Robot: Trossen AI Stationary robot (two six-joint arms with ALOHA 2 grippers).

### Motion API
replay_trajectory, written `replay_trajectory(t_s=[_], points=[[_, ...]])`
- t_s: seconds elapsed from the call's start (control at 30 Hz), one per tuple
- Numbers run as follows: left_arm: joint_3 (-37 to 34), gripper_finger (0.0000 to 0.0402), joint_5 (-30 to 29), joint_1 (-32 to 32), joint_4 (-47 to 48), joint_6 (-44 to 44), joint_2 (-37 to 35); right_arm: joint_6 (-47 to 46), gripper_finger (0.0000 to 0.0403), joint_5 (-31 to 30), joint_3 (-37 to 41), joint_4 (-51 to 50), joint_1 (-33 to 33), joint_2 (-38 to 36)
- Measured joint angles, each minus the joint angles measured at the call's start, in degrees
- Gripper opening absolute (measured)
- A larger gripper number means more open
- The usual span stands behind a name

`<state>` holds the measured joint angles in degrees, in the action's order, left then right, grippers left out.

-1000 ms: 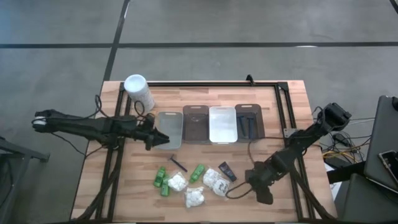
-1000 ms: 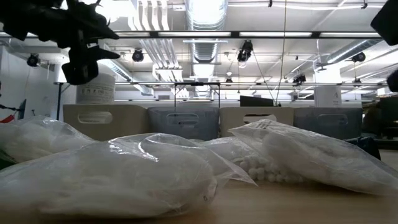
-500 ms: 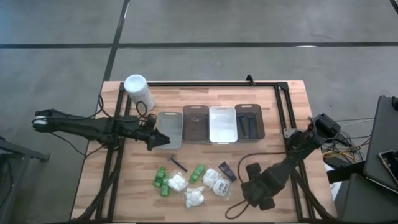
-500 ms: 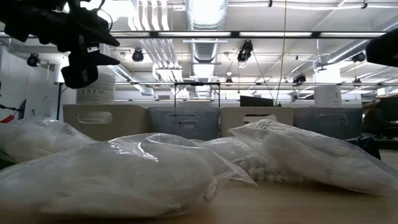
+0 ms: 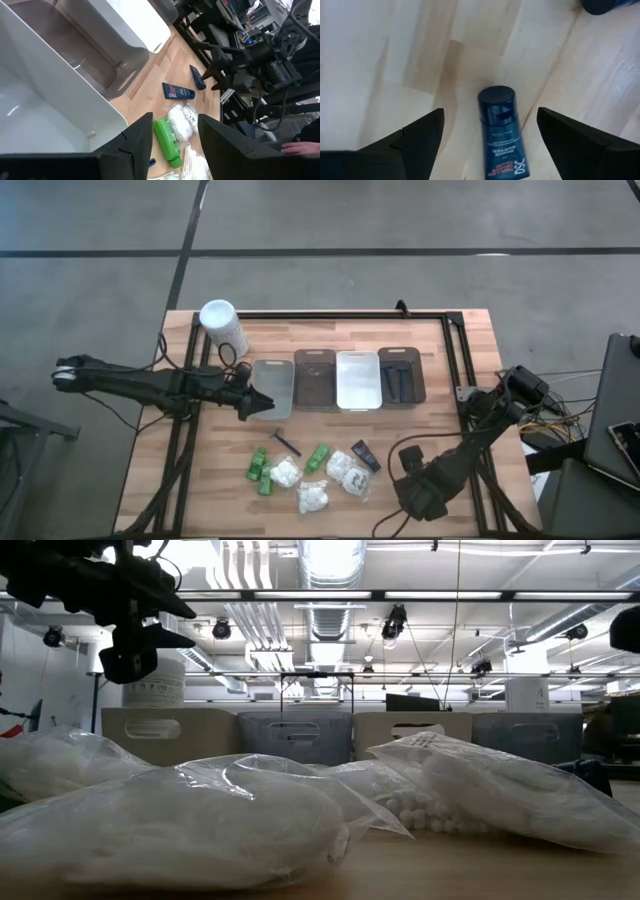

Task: Pick & Place Travel size toiletries
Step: Put the right dark blue shaving cream into the white bin

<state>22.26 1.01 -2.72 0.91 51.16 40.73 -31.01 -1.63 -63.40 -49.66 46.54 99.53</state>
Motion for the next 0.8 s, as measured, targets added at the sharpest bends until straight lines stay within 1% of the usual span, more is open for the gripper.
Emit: replay_trajectory(t_s=[0.17, 0.3, 0.57, 0.7, 0.8], points=[[0.0, 0.0161, -0.1, 0.0, 0.0, 0.4, 0.0, 0.1, 0.0323, -0.1, 3.7, 2.7, 0.0, 0.0], [0.0, 0.0161, -0.4, 0.0, 0.0, 2.0, 0.0, -0.3, 0.0313, -0.1, 6.4, 4.9, 0.0, 0.0], [0.0, 0.0161, -1.0, 0.0, 0.0, 2.9, 0.0, -0.4, 0.0268, 0.3, 8.7, 8.6, 0.0, -0.2], [0.0, 0.0161, -1.1, 0.0, 0.0, 2.9, 0.0, -0.6, 0.0239, 0.5, 8.8, 8.9, 0.0, -0.2], [0.0, 0.0161, -2.3, 0.0, 0.0, 2.9, 0.0, -1.5, 0.0214, 0.6, 8.5, 8.8, 0.0, -0.1]])
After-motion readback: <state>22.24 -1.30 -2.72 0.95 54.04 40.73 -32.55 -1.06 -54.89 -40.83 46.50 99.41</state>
